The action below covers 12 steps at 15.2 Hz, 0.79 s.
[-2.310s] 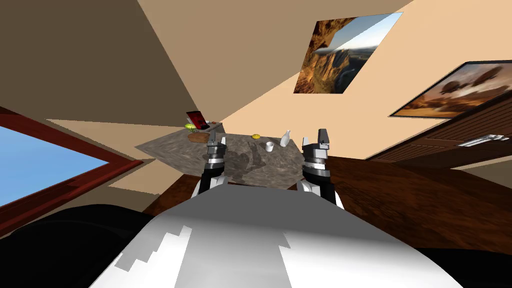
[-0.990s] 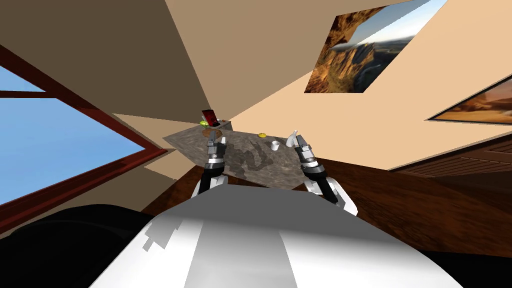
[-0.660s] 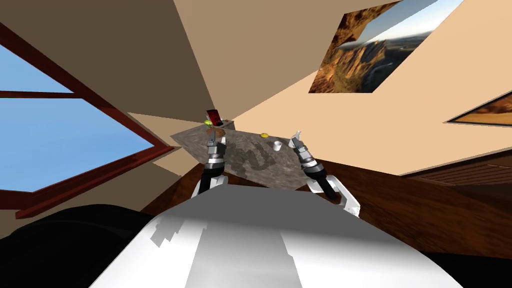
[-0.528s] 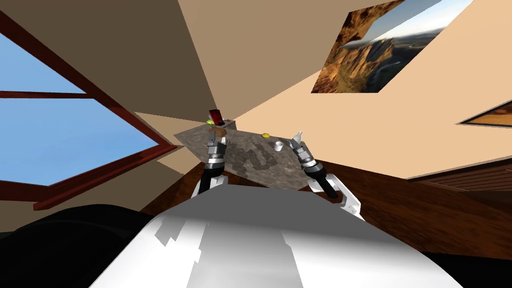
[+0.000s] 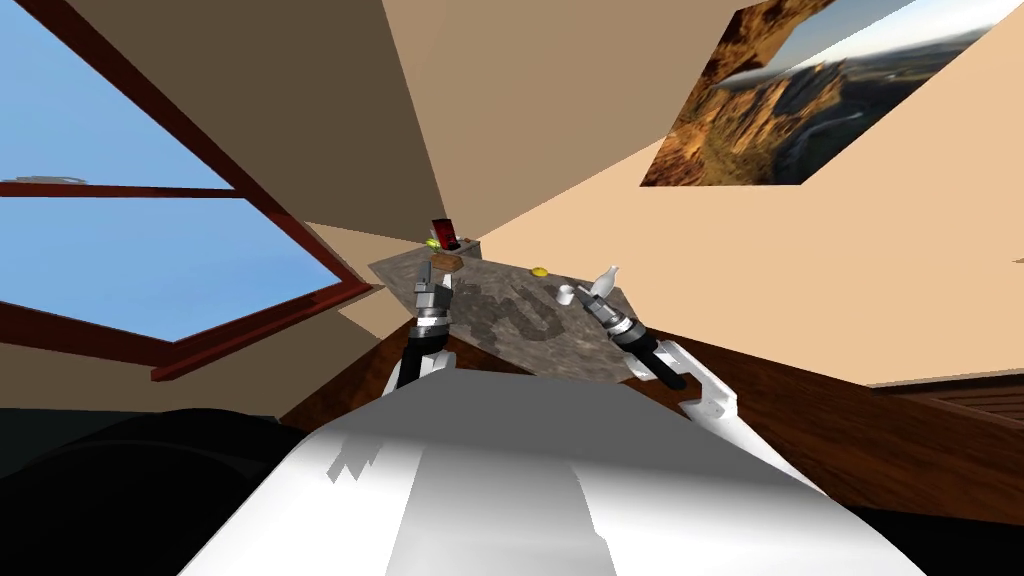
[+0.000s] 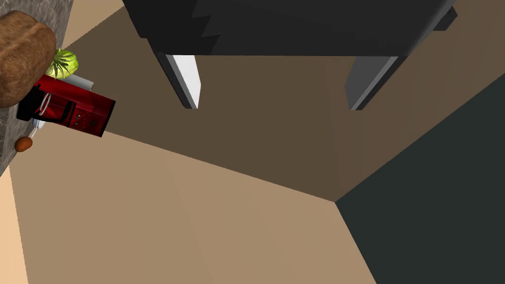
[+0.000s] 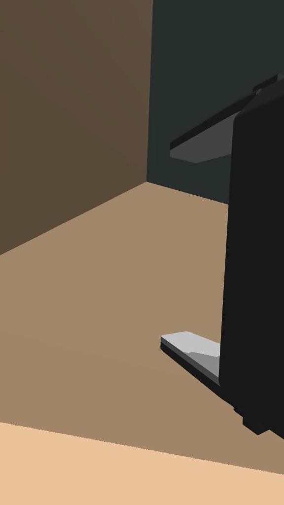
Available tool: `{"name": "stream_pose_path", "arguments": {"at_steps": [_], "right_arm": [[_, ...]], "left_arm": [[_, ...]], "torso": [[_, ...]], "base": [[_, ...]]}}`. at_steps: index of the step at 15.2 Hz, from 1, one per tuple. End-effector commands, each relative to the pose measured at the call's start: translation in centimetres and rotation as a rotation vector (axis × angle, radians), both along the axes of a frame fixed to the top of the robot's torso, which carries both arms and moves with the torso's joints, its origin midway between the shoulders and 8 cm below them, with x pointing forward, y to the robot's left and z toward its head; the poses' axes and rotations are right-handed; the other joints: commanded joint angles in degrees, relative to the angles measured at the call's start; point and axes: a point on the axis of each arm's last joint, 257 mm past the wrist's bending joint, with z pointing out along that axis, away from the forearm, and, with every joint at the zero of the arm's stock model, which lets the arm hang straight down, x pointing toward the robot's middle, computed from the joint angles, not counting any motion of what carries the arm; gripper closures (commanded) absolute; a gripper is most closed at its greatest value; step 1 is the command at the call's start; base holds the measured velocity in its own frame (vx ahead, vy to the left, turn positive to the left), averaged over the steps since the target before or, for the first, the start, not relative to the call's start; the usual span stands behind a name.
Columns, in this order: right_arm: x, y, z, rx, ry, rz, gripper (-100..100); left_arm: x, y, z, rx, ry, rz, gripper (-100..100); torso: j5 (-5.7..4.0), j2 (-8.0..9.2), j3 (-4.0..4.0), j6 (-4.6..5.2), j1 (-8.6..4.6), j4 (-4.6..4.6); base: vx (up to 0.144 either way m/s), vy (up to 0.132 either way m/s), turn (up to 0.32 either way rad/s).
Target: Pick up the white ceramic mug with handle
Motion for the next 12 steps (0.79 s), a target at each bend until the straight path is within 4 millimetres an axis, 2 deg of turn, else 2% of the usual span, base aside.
{"name": "stream_pose_path", "arguments": {"at_steps": [1,2,4,5,7,8,10,11,12], "right_arm": [[-0.1,-0.2,-0.9,-0.047,0.012,0.013,-100],[0.2,-0.7,-2.4,-0.100,0.032,0.023,-100],[0.2,-0.8,-2.5,-0.128,0.034,0.030,-100],[0.5,-1.5,-4.1,-0.183,0.058,0.038,-100],[0.4,-1.7,-4.2,-0.210,0.061,0.045,-100],[0.6,-2.4,-5.7,-0.267,0.085,0.054,-100],[0.7,-2.8,-5.9,-0.293,0.091,0.056,-100],[0.8,-3.8,-7.4,-0.352,0.119,0.064,-100],[0.9,-4.2,-7.6,-0.376,0.124,0.064,-100]], "left_arm": [[0.0,0.0,0.0,0.000,0.000,0.000,0],[0.0,0.0,0.0,0.000,0.000,0.000,0],[0.0,0.0,0.0,0.000,0.000,0.000,0],[0.0,0.0,0.0,0.000,0.000,0.000,0],[0.0,0.0,0.0,0.000,0.000,0.000,0],[0.0,0.0,0.0,0.000,0.000,0.000,0],[0.0,0.0,0.0,0.000,0.000,0.000,0],[0.0,0.0,0.0,0.000,0.000,0.000,0],[0.0,0.0,0.0,0.000,0.000,0.000,0]], "torso": [[0.00,0.00,0.00,0.00,0.00,0.00],[0.00,0.01,0.00,0.04,-0.01,0.00],[0.00,-0.03,-0.01,0.01,-0.02,-0.01],[0.00,-0.02,-0.01,0.04,-0.03,0.00],[0.00,-0.04,-0.02,0.01,-0.01,-0.01],[0.00,-0.03,-0.02,0.04,-0.02,-0.01],[0.00,-0.07,-0.04,0.01,-0.03,-0.01],[0.00,-0.06,-0.03,0.04,-0.03,-0.01],[0.00,-0.07,-0.04,0.00,-0.03,-0.01]], "base": [[0.007,0.006,0.064],[0.013,0.010,0.160],[0.015,0.005,0.111],[0.017,0.012,0.169],[0.018,0.007,0.115],[0.020,0.006,0.166],[0.022,0.001,0.125],[0.025,0.006,0.157],[0.030,0.005,0.197]]}}
